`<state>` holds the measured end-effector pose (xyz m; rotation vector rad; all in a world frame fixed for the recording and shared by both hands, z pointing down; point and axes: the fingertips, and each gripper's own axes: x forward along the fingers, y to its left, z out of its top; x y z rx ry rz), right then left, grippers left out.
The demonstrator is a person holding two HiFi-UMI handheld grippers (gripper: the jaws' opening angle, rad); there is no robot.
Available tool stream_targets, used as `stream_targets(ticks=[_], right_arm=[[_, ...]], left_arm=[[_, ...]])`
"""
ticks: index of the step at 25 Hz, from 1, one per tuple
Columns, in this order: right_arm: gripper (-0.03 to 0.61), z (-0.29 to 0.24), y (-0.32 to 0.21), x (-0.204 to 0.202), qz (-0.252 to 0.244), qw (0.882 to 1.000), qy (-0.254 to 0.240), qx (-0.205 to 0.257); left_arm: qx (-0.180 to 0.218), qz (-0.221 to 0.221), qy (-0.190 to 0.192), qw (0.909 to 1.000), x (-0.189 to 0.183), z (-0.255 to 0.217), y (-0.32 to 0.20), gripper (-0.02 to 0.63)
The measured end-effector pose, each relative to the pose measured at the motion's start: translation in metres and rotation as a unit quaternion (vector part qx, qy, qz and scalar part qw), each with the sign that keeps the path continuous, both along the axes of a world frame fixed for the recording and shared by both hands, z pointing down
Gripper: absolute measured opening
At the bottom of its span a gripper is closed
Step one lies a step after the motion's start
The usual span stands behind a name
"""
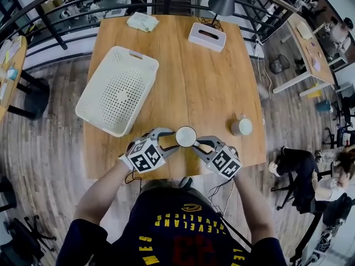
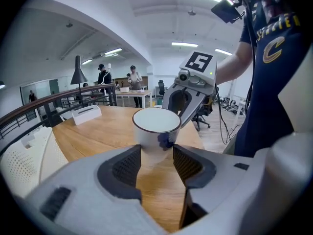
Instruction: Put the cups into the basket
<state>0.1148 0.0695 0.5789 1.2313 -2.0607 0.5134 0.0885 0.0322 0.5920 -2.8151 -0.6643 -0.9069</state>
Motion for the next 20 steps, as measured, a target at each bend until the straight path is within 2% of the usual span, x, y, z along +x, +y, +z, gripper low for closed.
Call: stream_targets(ticks=[4, 10, 14, 20], right_arm=[[0.072, -0.024, -0.006, 0.0, 0.006, 1.0, -0.004, 0.007], [0.072, -0.052, -0.026, 0.0, 0.028, 0.999, 0.004, 0.036], [0.07, -0.061, -0.033, -0.002, 0.034, 0.998, -0.012, 0.051], [0.067, -0.07, -0.051, -0.003, -0.026, 0.998, -0.008, 0.058]], left_arm=[[-0.003, -0.001, 0.029, 0.9996, -0.002, -0.032, -0.005, 0.213], [-0.014, -0.028, 0.07, 0.997, -0.005, -0.071, -0.02, 0.212], [-0.019, -0.046, 0.08, 0.9955, -0.009, -0.082, -0.026, 0.212], [-0.001, -0.089, 0.073, 0.9933, -0.014, -0.088, -0.04, 0.206]])
